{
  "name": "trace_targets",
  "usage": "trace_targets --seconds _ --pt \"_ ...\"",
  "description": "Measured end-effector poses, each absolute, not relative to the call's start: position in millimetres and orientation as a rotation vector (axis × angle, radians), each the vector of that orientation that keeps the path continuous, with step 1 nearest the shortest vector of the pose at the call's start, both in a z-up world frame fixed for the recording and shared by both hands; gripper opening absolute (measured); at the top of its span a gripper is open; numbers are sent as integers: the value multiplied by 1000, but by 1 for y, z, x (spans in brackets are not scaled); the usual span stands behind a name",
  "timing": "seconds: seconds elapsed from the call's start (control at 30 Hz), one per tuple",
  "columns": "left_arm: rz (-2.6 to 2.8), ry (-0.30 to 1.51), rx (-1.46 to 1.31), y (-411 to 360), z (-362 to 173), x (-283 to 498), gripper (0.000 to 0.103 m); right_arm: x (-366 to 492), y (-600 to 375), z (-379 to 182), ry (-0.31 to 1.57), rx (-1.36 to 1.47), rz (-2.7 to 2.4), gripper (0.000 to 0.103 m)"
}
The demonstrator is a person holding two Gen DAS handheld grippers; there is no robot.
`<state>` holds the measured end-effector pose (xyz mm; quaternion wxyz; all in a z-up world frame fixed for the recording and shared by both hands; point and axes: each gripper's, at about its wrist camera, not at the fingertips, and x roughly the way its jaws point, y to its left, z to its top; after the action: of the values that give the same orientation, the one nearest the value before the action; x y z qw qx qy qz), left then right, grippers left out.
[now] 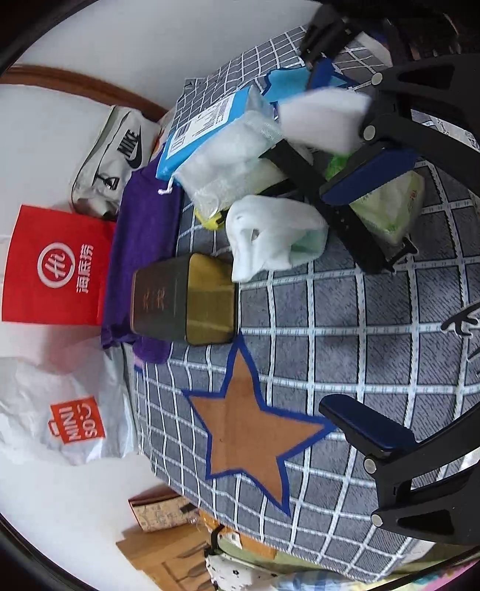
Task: Organize soft objects
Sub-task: 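Grasp the black strap with the left tool while the right tool grasps the white sponge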
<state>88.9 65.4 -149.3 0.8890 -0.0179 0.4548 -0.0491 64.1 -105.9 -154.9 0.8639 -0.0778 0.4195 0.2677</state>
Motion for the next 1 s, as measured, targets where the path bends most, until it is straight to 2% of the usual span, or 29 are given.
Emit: trace_targets --seconds 0.2,0.47,0.67,0.73,0.83,1.0 --pt "-182 953 23 37 -160 94 100 65 -145 -135 851 -121 469 61" --pt "-239 966 116 9 -171 100 92 68 -183 -137 858 -85 383 61" --pt "-258 983 146 3 -180 104 67 70 -186 -148 871 -71 397 61" --pt "-279 982 129 4 -177 103 47 70 -185 -150 877 -64 401 61" --pt "-286 973 135 4 -172 100 33 70 -187 -152 880 -62 400 61" --pt "-293 957 141 4 -165 91 26 69 -192 -154 887 -46 394 61"
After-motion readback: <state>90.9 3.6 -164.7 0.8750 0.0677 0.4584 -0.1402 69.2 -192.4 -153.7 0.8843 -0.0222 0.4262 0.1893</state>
